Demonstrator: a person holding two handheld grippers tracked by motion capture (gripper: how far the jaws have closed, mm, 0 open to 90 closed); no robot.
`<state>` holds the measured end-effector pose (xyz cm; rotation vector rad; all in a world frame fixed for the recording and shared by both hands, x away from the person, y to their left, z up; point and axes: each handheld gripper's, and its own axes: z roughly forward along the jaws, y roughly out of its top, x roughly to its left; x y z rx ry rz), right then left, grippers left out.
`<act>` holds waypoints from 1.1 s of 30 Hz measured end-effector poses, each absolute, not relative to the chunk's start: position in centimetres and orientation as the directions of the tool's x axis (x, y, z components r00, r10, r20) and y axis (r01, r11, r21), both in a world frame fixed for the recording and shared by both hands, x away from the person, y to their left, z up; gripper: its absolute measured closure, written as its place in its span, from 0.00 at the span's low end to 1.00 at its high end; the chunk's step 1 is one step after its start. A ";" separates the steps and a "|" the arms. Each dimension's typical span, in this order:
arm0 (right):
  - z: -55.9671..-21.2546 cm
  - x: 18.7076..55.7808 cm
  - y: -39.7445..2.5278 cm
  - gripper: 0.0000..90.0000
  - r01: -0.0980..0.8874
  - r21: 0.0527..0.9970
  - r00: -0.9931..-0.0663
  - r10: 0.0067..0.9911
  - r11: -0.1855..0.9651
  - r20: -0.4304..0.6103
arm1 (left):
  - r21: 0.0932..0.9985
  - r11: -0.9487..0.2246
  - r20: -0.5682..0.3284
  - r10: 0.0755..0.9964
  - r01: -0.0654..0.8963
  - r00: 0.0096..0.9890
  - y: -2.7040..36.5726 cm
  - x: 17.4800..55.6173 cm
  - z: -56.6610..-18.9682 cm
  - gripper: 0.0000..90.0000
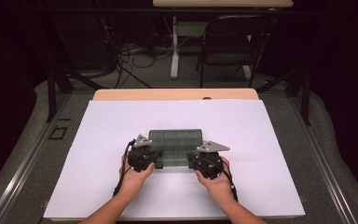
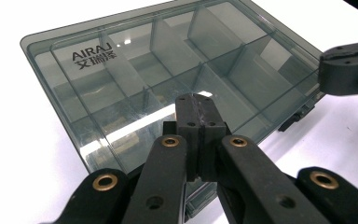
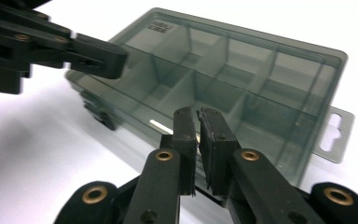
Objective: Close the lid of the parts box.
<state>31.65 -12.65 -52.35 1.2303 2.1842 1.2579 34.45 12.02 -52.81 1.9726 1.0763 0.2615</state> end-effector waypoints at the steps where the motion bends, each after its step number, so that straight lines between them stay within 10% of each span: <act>1: -52.4 31.6 -12.6 0.94 0.516 0.824 -0.570 0.812 0.235 0.125 | 0.762 -0.267 -0.201 0.768 0.590 0.607 12.0 34.5 -52.8 1.00; 33: -53.1 31.9 -13.7 0.96 0.533 0.819 -0.541 0.830 0.213 0.136 | 0.751 -0.264 -0.205 0.779 0.606 0.593 12.6 34.5 -52.7 0.99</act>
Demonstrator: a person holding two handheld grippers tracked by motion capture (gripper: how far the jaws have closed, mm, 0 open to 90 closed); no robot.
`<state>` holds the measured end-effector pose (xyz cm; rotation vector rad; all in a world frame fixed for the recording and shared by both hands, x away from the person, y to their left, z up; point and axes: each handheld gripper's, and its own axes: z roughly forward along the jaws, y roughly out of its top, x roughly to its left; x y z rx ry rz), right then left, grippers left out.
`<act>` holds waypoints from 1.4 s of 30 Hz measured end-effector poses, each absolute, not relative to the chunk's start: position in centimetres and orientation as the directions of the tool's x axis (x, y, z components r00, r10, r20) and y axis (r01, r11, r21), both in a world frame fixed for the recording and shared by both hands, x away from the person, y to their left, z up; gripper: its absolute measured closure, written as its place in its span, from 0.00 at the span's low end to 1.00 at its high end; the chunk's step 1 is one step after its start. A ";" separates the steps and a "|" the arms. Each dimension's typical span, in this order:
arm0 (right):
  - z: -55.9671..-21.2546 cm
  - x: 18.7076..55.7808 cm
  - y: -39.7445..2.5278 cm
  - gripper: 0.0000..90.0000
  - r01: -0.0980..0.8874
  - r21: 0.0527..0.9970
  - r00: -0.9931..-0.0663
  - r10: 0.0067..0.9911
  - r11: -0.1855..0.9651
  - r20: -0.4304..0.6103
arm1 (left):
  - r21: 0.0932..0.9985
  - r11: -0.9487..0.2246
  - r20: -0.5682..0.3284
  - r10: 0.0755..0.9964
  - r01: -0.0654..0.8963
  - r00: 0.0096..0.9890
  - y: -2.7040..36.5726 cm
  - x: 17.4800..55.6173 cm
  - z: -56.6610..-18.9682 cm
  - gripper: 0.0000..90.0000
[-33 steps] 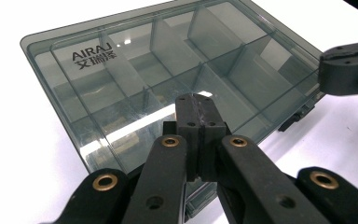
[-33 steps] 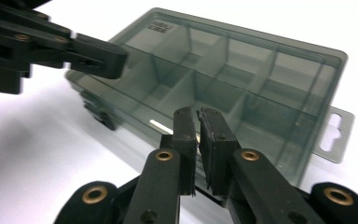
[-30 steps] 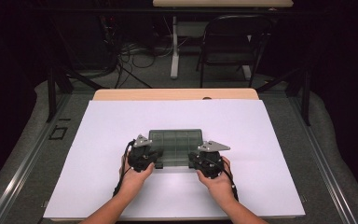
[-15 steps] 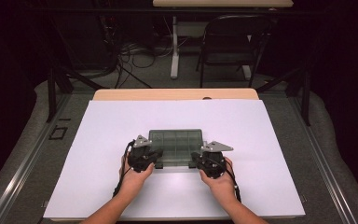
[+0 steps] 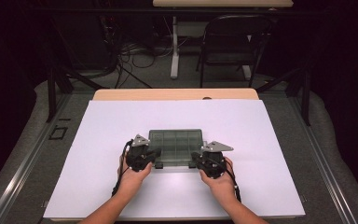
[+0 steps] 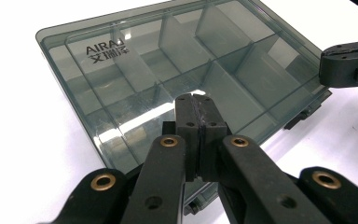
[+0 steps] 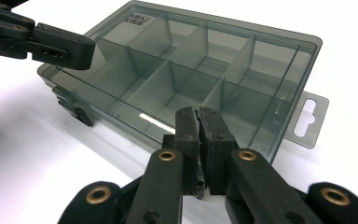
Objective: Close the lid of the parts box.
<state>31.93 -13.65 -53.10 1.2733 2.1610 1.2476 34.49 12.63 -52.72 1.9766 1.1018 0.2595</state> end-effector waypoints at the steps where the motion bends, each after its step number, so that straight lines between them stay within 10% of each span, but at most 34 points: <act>1: -53.1 31.9 -13.7 0.96 0.533 0.819 -0.541 0.830 0.213 0.137 | 0.751 -0.261 -0.206 0.780 0.606 0.591 12.6 34.5 -52.7 0.99; 20: -52.6 32.3 -14.1 0.89 0.536 0.814 -0.535 0.836 0.223 0.123 | 0.762 -0.256 -0.198 0.782 0.595 0.591 13.2 34.3 -52.2 0.83; 42: -49.5 32.9 -16.2 0.47 0.466 0.864 -0.519 0.850 0.188 0.095 | 0.822 -0.215 -0.142 0.820 0.528 0.555 16.9 34.4 -49.2 0.43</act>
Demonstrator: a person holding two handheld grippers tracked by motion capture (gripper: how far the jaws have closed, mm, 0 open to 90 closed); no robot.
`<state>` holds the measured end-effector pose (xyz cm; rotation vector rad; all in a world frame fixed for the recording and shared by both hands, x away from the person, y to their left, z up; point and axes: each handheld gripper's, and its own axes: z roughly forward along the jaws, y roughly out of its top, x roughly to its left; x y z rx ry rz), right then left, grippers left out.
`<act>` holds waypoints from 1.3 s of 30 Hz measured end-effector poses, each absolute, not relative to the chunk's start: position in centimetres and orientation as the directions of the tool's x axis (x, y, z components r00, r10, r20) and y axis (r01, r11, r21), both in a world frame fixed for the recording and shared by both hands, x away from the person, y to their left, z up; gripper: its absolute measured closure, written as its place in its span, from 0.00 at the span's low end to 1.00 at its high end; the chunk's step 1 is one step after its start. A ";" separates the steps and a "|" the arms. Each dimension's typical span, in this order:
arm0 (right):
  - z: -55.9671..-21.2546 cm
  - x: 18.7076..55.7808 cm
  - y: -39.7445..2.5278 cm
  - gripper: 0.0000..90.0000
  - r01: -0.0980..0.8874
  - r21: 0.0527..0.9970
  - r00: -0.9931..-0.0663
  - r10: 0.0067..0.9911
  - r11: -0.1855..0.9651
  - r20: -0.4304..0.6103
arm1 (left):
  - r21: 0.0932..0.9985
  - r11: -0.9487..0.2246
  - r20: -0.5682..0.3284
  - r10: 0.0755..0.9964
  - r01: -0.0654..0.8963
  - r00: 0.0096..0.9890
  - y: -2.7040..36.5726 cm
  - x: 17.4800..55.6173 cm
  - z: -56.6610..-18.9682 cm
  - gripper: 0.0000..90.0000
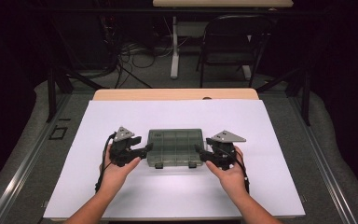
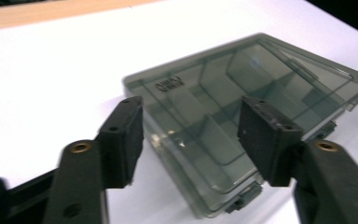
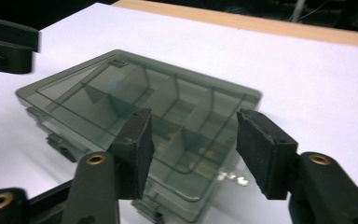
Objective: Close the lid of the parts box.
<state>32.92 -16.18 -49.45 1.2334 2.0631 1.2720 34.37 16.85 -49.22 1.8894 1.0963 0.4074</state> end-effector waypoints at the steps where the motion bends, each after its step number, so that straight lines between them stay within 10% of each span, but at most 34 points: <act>1: -49.5 32.9 -16.2 0.47 0.466 0.864 -0.519 0.850 0.188 0.095 | 0.822 -0.215 -0.142 0.820 0.528 0.555 16.9 34.4 -49.2 0.41; 39: -52.9 28.2 -27.6 0.36 0.523 0.846 -0.316 0.945 0.103 0.080 | 0.811 -0.004 -0.208 0.933 0.584 0.295 29.0 29.7 -53.5 0.35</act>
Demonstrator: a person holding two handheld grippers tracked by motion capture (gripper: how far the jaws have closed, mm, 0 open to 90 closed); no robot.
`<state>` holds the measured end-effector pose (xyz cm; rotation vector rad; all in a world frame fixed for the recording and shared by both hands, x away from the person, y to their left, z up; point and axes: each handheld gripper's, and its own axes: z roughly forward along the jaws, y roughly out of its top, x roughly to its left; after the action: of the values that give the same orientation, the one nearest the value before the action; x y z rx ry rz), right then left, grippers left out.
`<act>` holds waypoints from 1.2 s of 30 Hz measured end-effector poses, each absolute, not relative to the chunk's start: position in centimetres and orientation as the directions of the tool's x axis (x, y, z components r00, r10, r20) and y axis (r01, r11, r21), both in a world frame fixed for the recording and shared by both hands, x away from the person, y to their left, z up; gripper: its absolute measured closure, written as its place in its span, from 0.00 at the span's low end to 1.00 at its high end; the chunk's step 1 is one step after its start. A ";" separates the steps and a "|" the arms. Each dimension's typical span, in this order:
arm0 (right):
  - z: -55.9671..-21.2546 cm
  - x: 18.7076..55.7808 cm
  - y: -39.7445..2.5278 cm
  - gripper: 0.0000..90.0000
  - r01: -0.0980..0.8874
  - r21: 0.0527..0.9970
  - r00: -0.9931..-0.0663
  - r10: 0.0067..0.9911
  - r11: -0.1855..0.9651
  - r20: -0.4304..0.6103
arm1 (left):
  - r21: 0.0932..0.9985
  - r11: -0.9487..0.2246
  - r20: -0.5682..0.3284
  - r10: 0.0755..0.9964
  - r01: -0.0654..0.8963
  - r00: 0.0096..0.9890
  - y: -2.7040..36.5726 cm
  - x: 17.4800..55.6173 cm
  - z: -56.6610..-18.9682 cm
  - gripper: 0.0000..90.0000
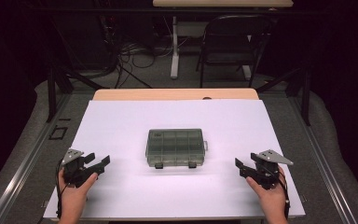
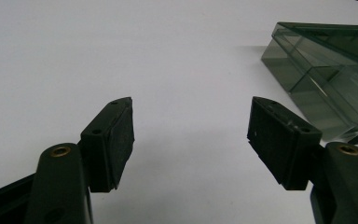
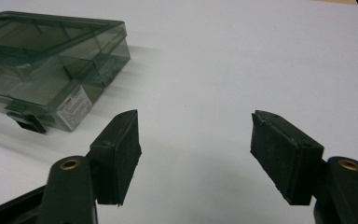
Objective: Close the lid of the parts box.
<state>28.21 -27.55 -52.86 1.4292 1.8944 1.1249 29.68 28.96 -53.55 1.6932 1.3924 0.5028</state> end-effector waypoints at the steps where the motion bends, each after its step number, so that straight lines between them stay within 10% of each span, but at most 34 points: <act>1: -53.1 28.3 -27.6 0.36 0.517 0.850 -0.314 0.946 0.105 0.074 | 0.813 -0.006 -0.199 0.937 0.582 0.289 29.1 29.6 -53.8 0.35; 36: -55.3 28.7 -27.0 0.36 0.519 0.839 -0.372 0.927 0.165 0.047 | 0.803 -0.115 -0.108 0.937 0.585 0.333 28.2 30.0 -55.4 0.35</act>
<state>28.65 -27.03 -55.26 1.3645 1.9627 1.1088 30.01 28.16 -55.44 1.8060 1.3511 0.5609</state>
